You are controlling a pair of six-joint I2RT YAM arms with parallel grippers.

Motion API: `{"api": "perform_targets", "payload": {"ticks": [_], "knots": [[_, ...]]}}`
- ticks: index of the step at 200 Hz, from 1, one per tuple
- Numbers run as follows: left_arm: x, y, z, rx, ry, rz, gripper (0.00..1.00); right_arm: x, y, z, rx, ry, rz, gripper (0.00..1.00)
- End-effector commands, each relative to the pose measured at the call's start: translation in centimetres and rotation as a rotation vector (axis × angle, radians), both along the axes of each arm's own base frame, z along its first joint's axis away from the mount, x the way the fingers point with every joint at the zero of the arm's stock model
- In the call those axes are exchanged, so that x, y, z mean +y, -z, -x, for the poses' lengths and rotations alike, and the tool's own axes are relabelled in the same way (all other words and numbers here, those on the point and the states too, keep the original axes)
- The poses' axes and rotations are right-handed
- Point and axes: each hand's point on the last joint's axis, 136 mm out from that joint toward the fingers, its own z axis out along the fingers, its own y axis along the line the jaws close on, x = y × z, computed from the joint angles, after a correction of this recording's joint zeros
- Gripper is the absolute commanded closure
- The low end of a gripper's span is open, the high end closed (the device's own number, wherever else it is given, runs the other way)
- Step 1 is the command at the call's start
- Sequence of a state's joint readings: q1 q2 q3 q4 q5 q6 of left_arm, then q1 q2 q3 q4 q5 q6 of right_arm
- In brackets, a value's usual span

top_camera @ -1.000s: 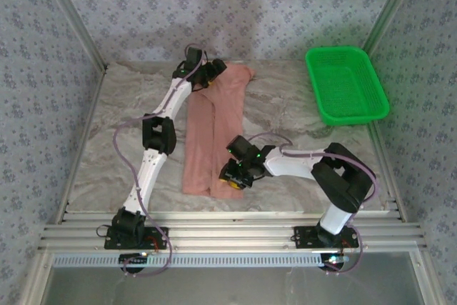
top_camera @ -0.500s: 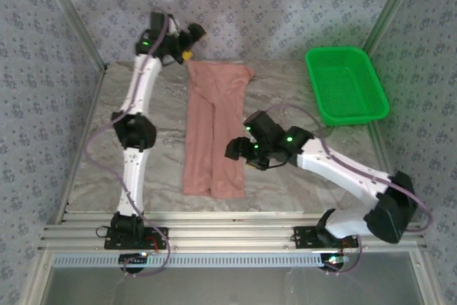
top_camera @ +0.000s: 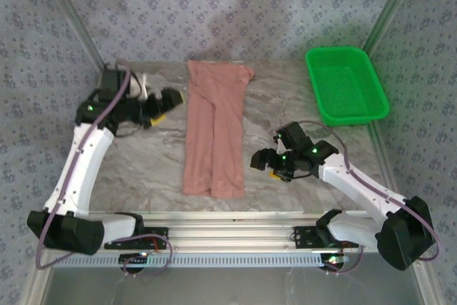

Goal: Fold and stack the t-shirts

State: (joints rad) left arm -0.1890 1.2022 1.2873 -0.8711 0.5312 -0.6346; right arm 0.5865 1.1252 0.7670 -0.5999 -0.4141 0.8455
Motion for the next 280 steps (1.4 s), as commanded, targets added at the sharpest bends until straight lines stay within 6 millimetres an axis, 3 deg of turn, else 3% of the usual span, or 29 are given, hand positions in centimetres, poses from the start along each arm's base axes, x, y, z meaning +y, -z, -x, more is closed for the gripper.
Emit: {"api": "perform_targets", "payload": {"ticks": [1,33,82,195,247,280], "knots": [[0.3,4.4,3.8,0.065,0.027,-0.011,0.07,1.1,0.7,0.2,-0.028,-0.064,-0.073,0.22],[0.7,11.0,8.0,0.174,0.017,0.008,0.16,1.3,3.2,0.6,0.003,-0.059,-0.096,0.24],[0.5,17.4,11.2,0.295,0.024,0.030,0.23,3.0,5.4,1.2,0.047,-0.083,-0.103,0.26],[-0.7,23.4,10.5,0.374,0.091,-0.072,0.30,8.0,8.1,2.5,0.097,-0.217,-0.027,0.29],[-2.1,24.8,9.9,0.383,0.122,-0.052,0.31,9.2,8.3,2.4,0.110,-0.252,-0.002,0.32],[-3.6,24.5,9.6,0.377,0.157,-0.051,0.33,10.3,8.5,2.3,0.118,-0.284,0.013,0.35]]}}
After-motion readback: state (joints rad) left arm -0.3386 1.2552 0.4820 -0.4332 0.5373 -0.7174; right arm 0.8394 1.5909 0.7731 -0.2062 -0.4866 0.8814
